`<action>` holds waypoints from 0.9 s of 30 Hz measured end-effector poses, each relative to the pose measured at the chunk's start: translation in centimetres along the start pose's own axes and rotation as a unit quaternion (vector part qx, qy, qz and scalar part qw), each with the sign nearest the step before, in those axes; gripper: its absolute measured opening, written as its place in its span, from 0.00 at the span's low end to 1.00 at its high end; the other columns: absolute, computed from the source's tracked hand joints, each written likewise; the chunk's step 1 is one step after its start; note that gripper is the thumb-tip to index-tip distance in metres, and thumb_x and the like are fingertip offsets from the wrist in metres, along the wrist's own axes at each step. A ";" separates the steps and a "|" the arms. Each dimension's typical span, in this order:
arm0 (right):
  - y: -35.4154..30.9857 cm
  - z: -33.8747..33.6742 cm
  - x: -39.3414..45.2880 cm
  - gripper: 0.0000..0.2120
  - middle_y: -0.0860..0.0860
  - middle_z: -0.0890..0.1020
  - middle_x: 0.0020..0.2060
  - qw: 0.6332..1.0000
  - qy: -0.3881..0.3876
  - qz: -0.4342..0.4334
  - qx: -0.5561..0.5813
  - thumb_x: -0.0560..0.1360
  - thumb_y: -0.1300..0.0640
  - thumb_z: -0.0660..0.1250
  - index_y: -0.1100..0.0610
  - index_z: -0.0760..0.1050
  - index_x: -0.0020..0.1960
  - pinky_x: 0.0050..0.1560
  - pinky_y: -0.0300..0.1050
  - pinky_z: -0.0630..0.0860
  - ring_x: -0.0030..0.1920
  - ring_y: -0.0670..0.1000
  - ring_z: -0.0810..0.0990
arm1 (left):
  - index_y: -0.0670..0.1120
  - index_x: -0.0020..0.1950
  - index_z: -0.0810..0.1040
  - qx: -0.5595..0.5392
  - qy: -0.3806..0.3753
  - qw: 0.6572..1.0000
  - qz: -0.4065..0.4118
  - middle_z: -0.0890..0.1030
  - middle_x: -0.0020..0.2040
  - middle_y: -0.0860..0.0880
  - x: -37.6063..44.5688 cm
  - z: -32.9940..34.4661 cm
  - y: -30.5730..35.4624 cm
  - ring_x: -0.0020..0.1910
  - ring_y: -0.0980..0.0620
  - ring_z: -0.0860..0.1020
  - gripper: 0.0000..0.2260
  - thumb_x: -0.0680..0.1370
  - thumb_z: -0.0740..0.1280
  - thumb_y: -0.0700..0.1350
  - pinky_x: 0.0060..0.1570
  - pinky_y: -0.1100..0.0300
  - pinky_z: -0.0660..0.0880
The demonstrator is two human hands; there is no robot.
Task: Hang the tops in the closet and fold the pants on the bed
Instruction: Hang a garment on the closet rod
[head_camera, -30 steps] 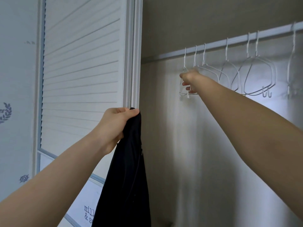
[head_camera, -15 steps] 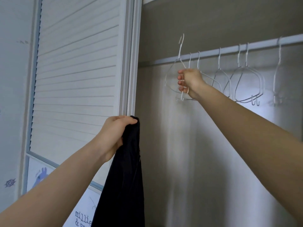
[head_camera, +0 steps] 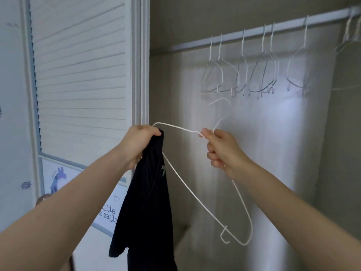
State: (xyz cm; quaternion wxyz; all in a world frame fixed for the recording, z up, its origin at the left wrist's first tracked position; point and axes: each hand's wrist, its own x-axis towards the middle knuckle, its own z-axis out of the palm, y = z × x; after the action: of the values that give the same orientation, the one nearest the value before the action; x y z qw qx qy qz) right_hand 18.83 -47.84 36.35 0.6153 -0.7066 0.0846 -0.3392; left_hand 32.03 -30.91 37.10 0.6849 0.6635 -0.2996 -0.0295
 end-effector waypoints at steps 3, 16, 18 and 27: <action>0.6 -2.3 -3.1 0.09 0.45 0.59 0.20 0.998 0.045 -0.037 0.010 0.81 0.53 0.60 0.56 0.75 0.48 0.21 0.29 0.53 0.18 0.43 0.55 | 0.45 0.43 0.83 0.041 0.007 0.999 -0.007 0.82 0.36 0.48 -1.5 0.3 0.1 0.36 0.51 0.80 0.05 0.74 0.69 0.44 0.37 0.61 0.74; 0.0 -11.1 -19.0 0.14 0.47 0.58 0.20 0.993 0.048 -0.017 -0.107 0.80 0.58 0.61 0.54 0.80 0.38 0.21 0.31 0.53 0.18 0.45 0.56 | 0.34 0.42 0.81 0.428 0.019 0.902 0.060 0.81 0.40 0.35 -9.6 4.4 -1.0 0.37 0.43 0.75 0.16 0.77 0.66 0.47 0.40 0.51 0.76; -0.4 -11.9 -20.9 0.13 0.47 0.57 0.20 0.995 0.019 0.016 -0.102 0.80 0.58 0.61 0.55 0.80 0.39 0.22 0.30 0.53 0.18 0.45 0.54 | 0.36 0.36 0.80 0.451 0.013 0.891 0.049 0.76 0.31 0.39 -11.5 5.4 -1.7 0.34 0.42 0.73 0.16 0.77 0.66 0.47 0.33 0.56 0.70; -0.9 -13.6 -23.5 0.12 0.46 0.57 0.21 0.991 -0.019 0.102 -0.079 0.81 0.57 0.59 0.57 0.79 0.43 0.22 0.30 0.52 0.19 0.45 0.53 | 0.45 0.22 0.69 0.363 -0.007 0.932 0.008 0.65 0.22 0.53 -15.0 7.5 -0.3 0.26 0.51 0.63 0.23 0.76 0.69 0.47 0.28 0.61 0.61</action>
State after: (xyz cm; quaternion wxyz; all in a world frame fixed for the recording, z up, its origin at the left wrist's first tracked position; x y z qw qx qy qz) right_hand -7.18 -46.04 28.56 0.5904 -0.7470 0.1713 -0.2531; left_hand 16.49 -31.10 30.80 0.3959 0.8641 -0.2997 0.0822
